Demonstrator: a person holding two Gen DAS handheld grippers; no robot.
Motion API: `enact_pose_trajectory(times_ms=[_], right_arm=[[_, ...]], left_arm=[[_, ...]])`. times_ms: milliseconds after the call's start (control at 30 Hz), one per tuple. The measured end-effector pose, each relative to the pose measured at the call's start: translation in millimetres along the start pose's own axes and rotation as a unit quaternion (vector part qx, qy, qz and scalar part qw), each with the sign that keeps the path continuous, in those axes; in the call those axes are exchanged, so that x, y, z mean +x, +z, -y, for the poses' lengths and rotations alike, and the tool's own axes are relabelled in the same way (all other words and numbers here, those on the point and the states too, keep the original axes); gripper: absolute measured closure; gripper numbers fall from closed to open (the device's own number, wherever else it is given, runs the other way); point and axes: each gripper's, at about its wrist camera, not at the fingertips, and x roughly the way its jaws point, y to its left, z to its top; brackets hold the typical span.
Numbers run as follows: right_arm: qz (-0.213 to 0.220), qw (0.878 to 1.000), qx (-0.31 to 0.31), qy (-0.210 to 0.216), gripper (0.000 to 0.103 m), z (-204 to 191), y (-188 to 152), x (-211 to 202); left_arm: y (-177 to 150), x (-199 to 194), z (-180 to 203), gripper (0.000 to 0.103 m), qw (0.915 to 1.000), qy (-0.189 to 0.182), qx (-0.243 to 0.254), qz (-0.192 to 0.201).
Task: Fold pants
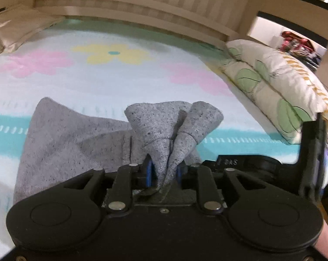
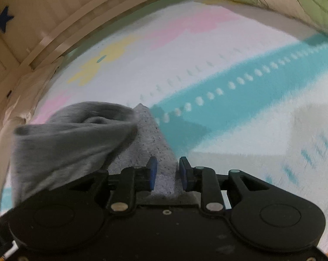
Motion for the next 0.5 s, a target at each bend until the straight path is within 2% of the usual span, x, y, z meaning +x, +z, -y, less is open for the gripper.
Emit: enact_pose_trajectory(times_ms=[100, 200, 333, 367, 500], right_arm=[[-0.007, 0.999, 0.039, 0.009, 0.075, 2.7, 1.6, 4.2], [0.005, 0.999, 0.035, 0.008, 0.075, 0.0, 1.3, -2.9], [0.008, 0.998, 0.037, 0.052, 0.075, -2.6, 4.6, -5.9], [0.001, 0.997, 0.046, 0.069, 0.075, -0.2, 5.8, -4.2], [-0.025, 0.991, 0.092, 0.089, 0.074, 12.7, 8.4, 1.2]], left_arm=[[-1.2, 4.9, 15.1, 0.074, 0.9984, 0.015, 0.054, -0.007], [1.6, 11.0, 29.6, 0.071, 0.9984, 0.024, 0.051, -0.005], [5.4, 11.3, 37.7, 0.06, 0.9991, 0.016, 0.04, -0.004], [3.9, 10.0, 38.1, 0.056, 0.9989, 0.016, 0.043, -0.011], [-5.3, 13.1, 39.1, 0.056, 0.9959, 0.004, 0.063, -0.065]])
